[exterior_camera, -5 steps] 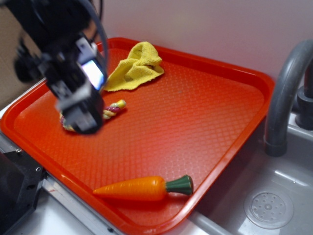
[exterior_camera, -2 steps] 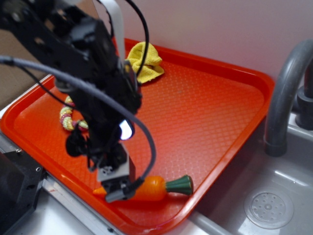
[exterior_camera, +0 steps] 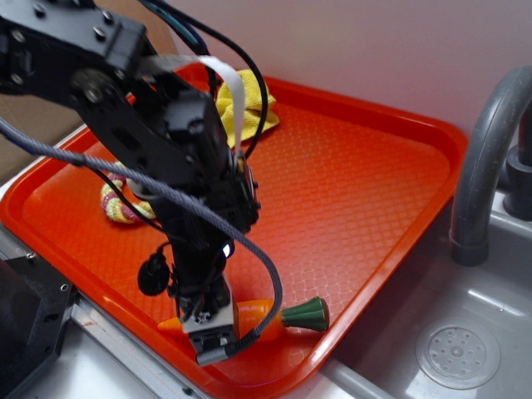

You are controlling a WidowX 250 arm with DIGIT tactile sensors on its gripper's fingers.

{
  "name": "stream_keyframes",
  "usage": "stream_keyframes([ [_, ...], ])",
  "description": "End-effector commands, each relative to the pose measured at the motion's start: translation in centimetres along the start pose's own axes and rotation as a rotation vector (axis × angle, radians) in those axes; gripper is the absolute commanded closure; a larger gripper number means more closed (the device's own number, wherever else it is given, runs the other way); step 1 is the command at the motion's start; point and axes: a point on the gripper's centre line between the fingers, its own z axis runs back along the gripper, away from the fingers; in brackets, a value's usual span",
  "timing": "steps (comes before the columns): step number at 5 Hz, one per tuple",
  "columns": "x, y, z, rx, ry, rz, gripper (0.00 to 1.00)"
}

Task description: Grab the carrot.

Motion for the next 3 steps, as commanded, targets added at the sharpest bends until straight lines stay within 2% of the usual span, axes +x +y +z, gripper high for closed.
stream_keyframes([
  [1, -0.6, -0.3, -2.0, 0.009, 0.018, -0.005, 0.00],
  [2, -0.4, -0.9, -3.3, -0.004, 0.030, -0.043, 0.00],
  [3, -0.5, -1.0, -3.8, -0.003, 0.039, -0.046, 0.04],
])
